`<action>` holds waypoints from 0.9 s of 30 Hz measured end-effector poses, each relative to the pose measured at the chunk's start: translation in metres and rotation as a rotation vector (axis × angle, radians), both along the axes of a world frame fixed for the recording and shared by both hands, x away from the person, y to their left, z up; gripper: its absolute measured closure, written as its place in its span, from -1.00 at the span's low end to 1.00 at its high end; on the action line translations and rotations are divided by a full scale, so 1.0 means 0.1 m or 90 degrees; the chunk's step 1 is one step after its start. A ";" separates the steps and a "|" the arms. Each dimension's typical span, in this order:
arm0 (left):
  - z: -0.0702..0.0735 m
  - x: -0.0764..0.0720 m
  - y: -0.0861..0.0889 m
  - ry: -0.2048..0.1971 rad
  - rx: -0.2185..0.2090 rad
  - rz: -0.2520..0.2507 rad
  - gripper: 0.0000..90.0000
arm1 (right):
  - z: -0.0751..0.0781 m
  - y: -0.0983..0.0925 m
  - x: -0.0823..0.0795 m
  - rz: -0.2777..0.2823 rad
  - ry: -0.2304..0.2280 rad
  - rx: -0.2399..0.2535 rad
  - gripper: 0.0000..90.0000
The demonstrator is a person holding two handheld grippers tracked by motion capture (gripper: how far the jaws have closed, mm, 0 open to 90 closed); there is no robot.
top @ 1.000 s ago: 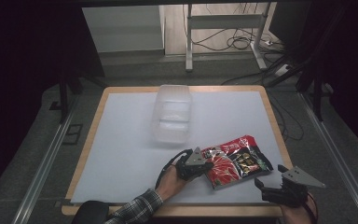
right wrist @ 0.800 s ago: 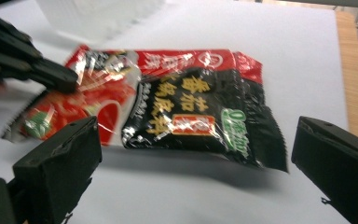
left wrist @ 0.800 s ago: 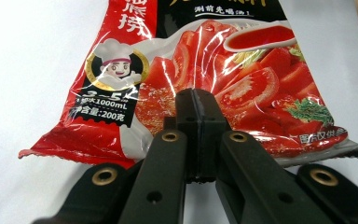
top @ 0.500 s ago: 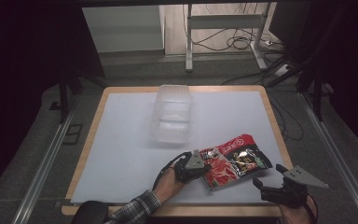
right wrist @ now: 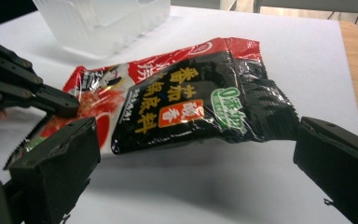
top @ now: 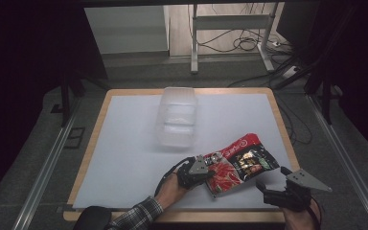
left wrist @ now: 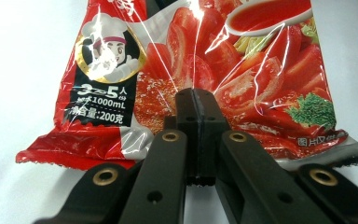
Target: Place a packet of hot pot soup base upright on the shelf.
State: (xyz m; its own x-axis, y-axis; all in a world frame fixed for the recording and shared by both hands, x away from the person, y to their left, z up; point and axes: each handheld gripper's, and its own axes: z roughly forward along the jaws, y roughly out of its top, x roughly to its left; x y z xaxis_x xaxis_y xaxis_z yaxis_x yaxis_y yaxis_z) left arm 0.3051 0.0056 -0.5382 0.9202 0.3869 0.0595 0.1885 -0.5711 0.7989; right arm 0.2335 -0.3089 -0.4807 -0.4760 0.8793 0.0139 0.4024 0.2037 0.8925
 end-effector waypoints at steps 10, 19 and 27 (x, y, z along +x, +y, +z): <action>-0.01 -0.03 0.02 0.003 0.000 0.002 1.00 | -0.01 0.13 0.13 -0.013 0.007 0.034 -1.00; -0.01 -0.04 0.04 -0.003 0.006 -0.001 1.00 | -0.04 0.13 0.27 -0.065 0.022 0.044 -1.00; -0.01 -0.05 0.04 -0.001 0.005 -0.001 1.00 | -0.06 0.24 0.44 -0.047 0.046 0.082 -0.80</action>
State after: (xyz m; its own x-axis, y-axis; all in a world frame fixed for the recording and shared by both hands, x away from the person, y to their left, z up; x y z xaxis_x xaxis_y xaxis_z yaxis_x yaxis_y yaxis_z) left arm 0.3005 0.0100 -0.5395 0.9207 0.3851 0.0632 0.1869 -0.5774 0.7948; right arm 0.2771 -0.2851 -0.4865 -0.4044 0.9003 0.1611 0.4756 0.0565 0.8779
